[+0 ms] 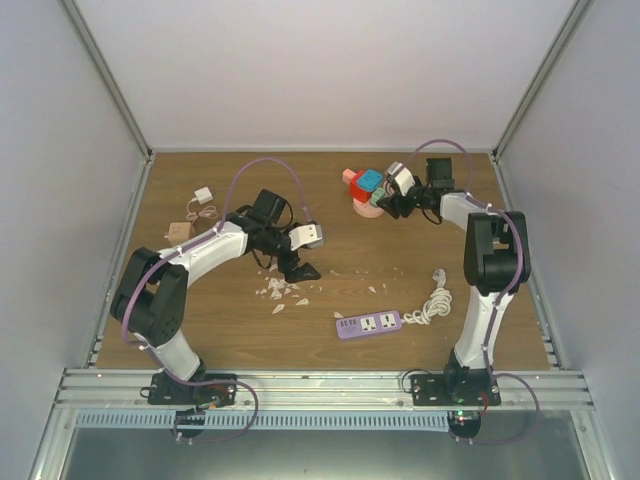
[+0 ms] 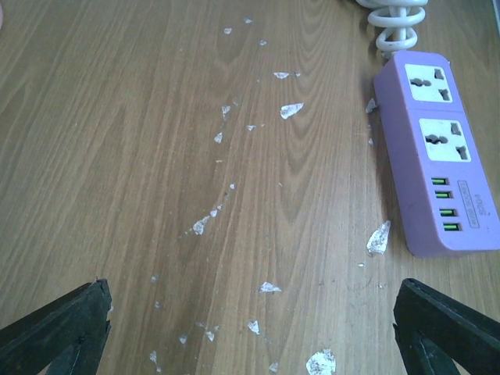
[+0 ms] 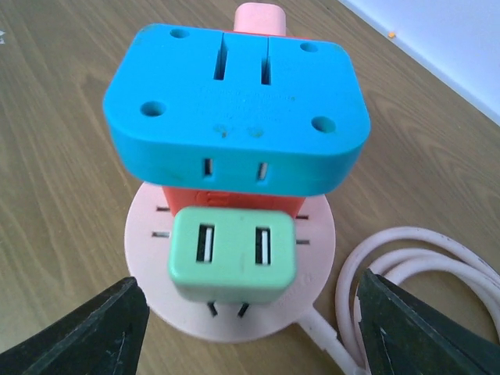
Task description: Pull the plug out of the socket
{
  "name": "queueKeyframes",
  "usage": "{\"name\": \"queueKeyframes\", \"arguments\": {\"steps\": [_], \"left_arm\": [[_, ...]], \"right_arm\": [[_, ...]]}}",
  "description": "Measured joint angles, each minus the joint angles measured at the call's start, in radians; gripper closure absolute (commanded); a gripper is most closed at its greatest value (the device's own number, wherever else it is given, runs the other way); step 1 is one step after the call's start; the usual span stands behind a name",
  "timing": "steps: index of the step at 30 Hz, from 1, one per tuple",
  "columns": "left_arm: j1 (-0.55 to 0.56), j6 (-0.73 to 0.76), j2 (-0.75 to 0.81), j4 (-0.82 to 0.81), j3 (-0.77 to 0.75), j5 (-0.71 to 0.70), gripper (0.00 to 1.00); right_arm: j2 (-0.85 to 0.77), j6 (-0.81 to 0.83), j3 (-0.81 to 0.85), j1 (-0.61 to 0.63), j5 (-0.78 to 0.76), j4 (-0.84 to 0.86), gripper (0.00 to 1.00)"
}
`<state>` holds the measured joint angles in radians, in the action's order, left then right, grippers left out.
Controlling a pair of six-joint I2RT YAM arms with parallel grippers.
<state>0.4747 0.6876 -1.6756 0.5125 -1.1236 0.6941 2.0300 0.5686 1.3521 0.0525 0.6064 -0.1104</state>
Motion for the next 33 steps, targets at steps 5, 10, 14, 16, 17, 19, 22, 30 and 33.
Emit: {"name": "queueKeyframes", "arguments": {"steps": [5,10,14,16,17,19,22,30,33], "left_arm": [[-0.005,0.0,0.009,0.0,0.017,-0.012,0.01],[-0.006,0.0,0.034,0.0,0.019,-0.026,0.01],[-0.007,0.001,0.042,0.0,0.019,-0.03,0.01],[-0.009,0.001,0.042,0.0,0.019,-0.034,0.01],[-0.01,0.001,0.042,0.0,0.019,-0.034,0.01],[-0.013,0.001,0.042,0.0,0.019,-0.037,0.01],[-0.015,0.002,0.042,0.0,0.019,-0.04,0.01],[-0.037,0.014,0.042,0.004,0.016,-0.055,0.01],[-0.051,0.02,0.042,0.008,0.011,-0.056,0.01]], "right_arm": [[0.056,0.001,0.048,0.02,-0.008,0.0,0.35],[0.084,0.001,0.08,0.041,-0.026,0.003,0.44],[0.105,0.002,0.098,0.056,-0.035,0.002,0.53],[0.111,0.001,0.101,0.061,-0.04,0.0,0.55],[0.111,0.001,0.101,0.061,-0.041,0.0,0.57],[0.111,0.001,0.101,0.061,-0.037,0.0,0.59],[0.111,0.007,0.101,0.061,-0.032,0.001,0.63],[0.109,0.051,0.088,0.061,-0.005,0.008,0.74],[0.098,0.071,0.071,0.065,0.003,0.013,0.77]]}}
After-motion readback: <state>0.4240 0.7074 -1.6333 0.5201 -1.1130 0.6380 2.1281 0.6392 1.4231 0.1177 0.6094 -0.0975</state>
